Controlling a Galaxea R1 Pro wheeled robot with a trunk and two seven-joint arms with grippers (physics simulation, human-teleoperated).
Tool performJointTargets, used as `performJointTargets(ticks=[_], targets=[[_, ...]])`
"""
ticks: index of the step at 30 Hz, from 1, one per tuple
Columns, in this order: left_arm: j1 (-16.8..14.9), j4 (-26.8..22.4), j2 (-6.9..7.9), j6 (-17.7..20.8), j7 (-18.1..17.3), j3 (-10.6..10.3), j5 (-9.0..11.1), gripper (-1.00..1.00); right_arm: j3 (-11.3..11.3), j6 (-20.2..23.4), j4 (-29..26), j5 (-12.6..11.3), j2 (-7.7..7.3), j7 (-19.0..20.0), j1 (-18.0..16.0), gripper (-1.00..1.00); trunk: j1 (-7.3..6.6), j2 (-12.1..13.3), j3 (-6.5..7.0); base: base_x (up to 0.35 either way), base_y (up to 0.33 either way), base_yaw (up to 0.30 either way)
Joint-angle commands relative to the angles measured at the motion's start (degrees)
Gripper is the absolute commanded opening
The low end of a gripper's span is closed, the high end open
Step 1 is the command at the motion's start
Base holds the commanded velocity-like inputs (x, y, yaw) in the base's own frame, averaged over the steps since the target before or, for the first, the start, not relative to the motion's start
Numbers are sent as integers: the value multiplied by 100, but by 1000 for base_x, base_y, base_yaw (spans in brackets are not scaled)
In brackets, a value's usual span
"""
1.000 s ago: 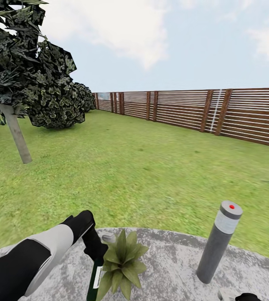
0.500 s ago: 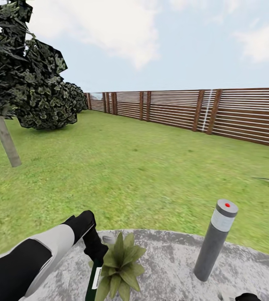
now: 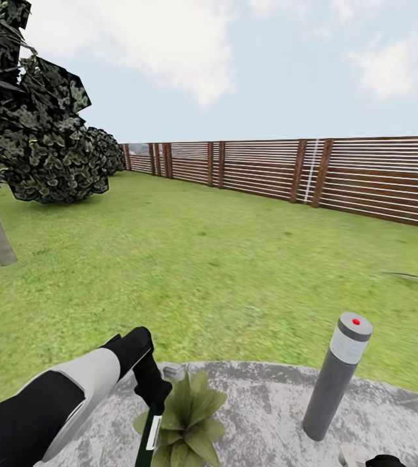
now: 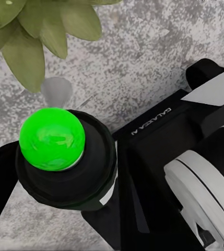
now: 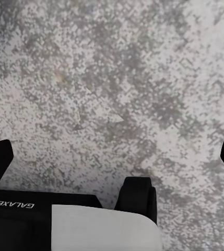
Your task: Pick up the pesticide atomizer in the garden and spray insectifuge to fully cover both potted plants in the garden.
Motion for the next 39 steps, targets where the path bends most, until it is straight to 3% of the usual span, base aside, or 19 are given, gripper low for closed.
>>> performJointTargets(ticks=[1, 10, 16, 21, 31, 39], targets=[[-2, -8, -15, 26, -45, 16, -62, -100, -46, 31, 3, 6, -2, 10, -5, 100, 0, -3, -6, 15, 13, -1], [-7, -76, -114, 33, -49, 16, -79, -100, -46, 32, 1, 6, -2, 10, -5, 100, 0, -3, -6, 3, 2, 0], [-18, -493, -120, 50, -54, 16, -337, -100, -46, 31, 3, 6, -2, 10, -5, 100, 0, -3, -6, 0, 0, 0], [-35, -702, -123, 52, -54, 15, -384, -100, -46, 31, 5, 6, -2, 9, -5, 100, 0, -3, -6, 0, 0, 0], [13, -519, -114, 41, -51, -312, -378, -100, -46, 31, 6, 6, -1, 3, -5, 100, 0, -3, -6, 0, 0, 0], [17, -258, -112, 35, -46, -338, -384, -100, -46, 31, 5, 6, -2, 2, -5, 100, 0, -3, -6, 0, 0, 0]])
